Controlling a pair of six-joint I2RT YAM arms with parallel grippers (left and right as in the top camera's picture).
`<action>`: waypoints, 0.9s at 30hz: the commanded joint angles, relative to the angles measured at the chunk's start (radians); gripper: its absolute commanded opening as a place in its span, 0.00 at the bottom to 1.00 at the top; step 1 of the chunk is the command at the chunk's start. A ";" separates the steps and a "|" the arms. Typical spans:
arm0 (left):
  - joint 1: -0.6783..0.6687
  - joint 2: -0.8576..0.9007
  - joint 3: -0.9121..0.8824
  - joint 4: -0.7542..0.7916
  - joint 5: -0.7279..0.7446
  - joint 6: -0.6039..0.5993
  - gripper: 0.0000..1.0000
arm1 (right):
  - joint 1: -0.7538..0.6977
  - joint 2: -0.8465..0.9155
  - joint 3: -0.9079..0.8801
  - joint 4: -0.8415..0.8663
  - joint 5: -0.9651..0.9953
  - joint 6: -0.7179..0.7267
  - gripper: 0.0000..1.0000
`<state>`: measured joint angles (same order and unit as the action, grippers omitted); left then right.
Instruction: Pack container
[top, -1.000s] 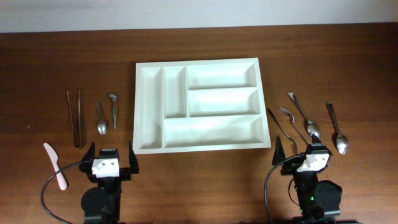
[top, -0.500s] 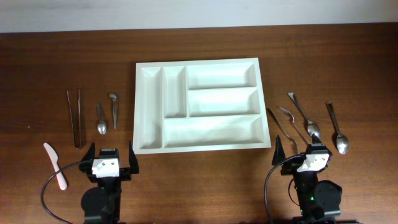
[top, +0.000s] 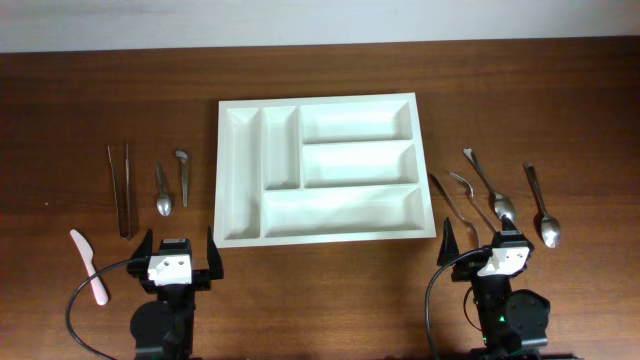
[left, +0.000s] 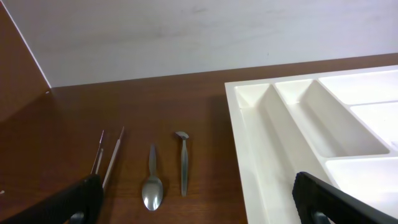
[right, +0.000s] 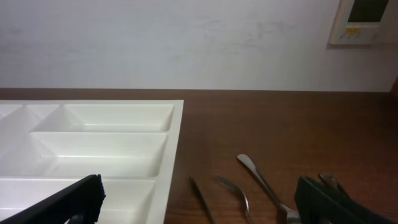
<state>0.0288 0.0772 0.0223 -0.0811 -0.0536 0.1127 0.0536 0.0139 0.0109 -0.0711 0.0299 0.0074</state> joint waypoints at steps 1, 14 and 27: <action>0.005 -0.009 -0.013 0.003 -0.003 0.017 0.99 | -0.005 -0.010 -0.005 -0.007 0.016 0.009 0.99; 0.005 -0.009 -0.013 0.003 -0.003 0.017 0.99 | -0.005 -0.010 -0.005 -0.007 0.016 0.009 0.99; 0.005 -0.009 -0.013 0.003 -0.003 0.017 0.99 | -0.003 -0.010 -0.005 0.020 0.005 0.020 0.99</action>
<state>0.0288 0.0772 0.0223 -0.0811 -0.0536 0.1127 0.0540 0.0139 0.0109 -0.0681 0.0299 0.0082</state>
